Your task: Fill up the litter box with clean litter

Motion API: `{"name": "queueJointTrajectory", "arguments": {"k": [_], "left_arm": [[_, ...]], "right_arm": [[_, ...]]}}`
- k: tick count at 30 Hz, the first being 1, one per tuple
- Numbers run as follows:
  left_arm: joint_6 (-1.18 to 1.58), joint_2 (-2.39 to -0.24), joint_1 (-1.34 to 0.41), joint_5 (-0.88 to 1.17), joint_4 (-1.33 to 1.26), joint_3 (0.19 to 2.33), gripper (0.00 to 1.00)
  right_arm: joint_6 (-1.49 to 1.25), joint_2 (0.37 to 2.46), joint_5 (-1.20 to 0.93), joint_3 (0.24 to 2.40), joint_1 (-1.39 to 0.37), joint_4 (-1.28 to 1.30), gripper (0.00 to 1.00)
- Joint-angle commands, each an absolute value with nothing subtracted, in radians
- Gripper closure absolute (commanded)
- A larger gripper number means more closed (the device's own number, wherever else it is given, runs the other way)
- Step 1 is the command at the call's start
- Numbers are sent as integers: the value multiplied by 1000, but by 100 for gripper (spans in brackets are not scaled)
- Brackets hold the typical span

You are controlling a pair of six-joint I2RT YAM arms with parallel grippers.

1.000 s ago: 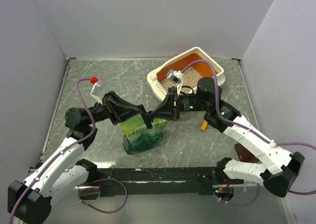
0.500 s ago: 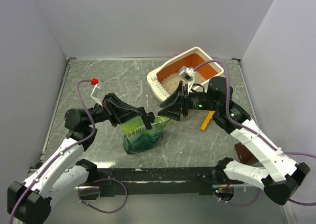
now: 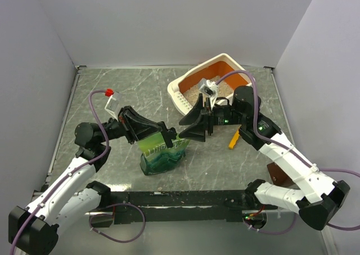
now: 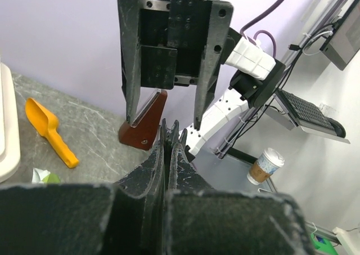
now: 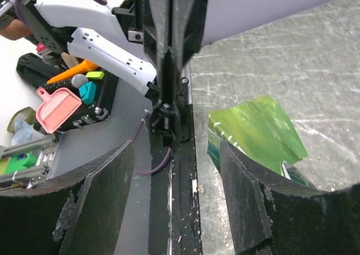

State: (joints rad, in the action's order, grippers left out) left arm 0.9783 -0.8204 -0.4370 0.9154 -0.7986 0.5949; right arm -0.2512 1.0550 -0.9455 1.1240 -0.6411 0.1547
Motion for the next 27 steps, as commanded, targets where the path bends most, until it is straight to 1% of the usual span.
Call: {"name": "queueJointTrajectory", "arguments": {"k": [1, 12, 16, 17, 18, 19, 20, 21, 22, 24, 26, 27], "left_arm": [[940, -819, -434, 888, -770, 634, 99], [922, -828, -434, 882, -736, 650, 99], [922, -828, -434, 879, -733, 652, 99], [923, -830, -434, 879, -736, 652, 99], [928, -831, -434, 879, -741, 652, 97], [933, -831, -433, 880, -747, 652, 96], [940, -833, -434, 882, -753, 652, 94], [948, -834, -434, 885, -756, 650, 90], [953, -836, -434, 890, -759, 650, 83], [945, -831, -434, 910, -735, 658, 63], [863, -819, -434, 945, -620, 686, 44], [794, -809, -433, 951, -506, 712, 38]], "right_arm": [[-236, 1072, -999, 1118, -658, 46, 30], [-222, 1127, -962, 1143, -703, 57, 30], [-224, 1134, -960, 1146, -707, 57, 37], [-224, 1140, -960, 1146, -707, 57, 39], [-224, 1143, -960, 1147, -709, 60, 48], [-222, 1147, -959, 1152, -713, 64, 59], [-222, 1155, -944, 1158, -713, 72, 79], [-224, 1157, -924, 1161, -715, 77, 99], [-225, 1160, -908, 1166, -715, 80, 100], [-216, 1155, -875, 1166, -719, 78, 100], [-203, 1129, -847, 1158, -719, 87, 100], [-186, 1115, -822, 1161, -718, 110, 100]]}}
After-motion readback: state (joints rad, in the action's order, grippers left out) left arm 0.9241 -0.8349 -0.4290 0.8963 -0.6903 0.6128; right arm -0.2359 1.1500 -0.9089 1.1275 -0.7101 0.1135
